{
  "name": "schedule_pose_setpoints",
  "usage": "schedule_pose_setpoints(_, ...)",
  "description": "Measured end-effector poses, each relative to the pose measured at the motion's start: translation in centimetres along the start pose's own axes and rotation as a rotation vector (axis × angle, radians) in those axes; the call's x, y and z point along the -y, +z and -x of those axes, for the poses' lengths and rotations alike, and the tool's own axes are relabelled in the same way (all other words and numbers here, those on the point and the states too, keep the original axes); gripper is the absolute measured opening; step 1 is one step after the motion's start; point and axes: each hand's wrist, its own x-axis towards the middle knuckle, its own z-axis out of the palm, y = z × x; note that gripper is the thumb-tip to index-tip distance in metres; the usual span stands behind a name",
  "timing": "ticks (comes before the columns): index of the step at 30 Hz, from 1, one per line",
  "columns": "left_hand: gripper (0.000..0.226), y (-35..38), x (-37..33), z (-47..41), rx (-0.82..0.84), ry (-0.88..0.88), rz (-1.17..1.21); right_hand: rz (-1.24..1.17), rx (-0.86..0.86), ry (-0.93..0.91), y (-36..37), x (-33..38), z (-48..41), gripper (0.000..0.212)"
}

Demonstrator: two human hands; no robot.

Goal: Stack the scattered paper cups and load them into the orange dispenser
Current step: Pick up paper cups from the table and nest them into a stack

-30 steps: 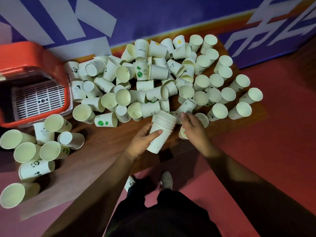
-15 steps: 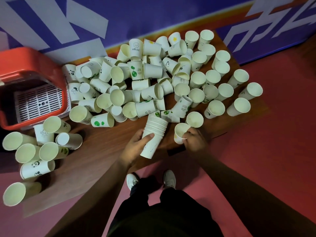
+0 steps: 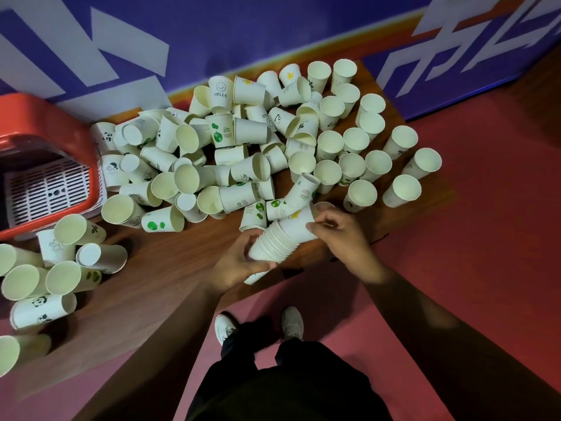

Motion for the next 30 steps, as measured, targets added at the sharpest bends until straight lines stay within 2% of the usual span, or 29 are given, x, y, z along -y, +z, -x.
schedule_pose_setpoints(2,0.067,0.5,-0.5,-0.3,0.043,0.017,0.007,-0.028,0.111,0.032,0.0,-0.3,0.1,0.009)
schedule_pose_setpoints(7,0.063,1.5,-0.7,-0.5,0.041,0.016,0.032,-0.085,0.274,0.102,0.5,-1.5,0.0,0.049)
schedule_pose_setpoints(9,0.064,1.6,-0.5,-0.5,0.032,0.008,0.056,-0.09,0.267,0.108,0.4,-1.7,-0.3,0.052)
schedule_pose_setpoints(11,0.063,1.9,-0.6,-0.4,0.002,-0.011,0.101,-0.029,0.158,0.081,-0.1,-1.9,-1.0,0.042)
schedule_pose_setpoints(13,0.063,2.2,-0.6,-0.4,-0.044,-0.021,0.141,0.157,-0.007,0.03,-0.8,-3.0,-2.1,0.036)
schedule_pose_setpoints(15,0.069,2.3,-0.4,-0.2,-0.08,-0.033,0.168,0.425,-0.086,-0.02,-1.4,-4.6,-3.2,0.038)
schedule_pose_setpoints(19,0.064,2.2,0.2,0.6,-0.117,-0.056,0.145,0.881,0.031,-0.101,-1.7,-7.1,-4.2,0.039)
schedule_pose_setpoints(22,0.063,1.8,0.9,1.0,-0.145,-0.062,0.14,1.007,0.068,-0.191,-1.8,-7.6,-4.3,0.024)
schedule_pose_setpoints(25,0.072,1.5,1.2,1.3,-0.16,-0.076,0.145,0.949,0.03,-0.27,-2.0,-7.5,-4.0,0.015)
schedule_pose_setpoints(30,0.078,1.7,1.2,1.2,-0.179,-0.064,0.136,0.536,-0.161,-0.355,-3.1,-5.7,-2.6,0.014)
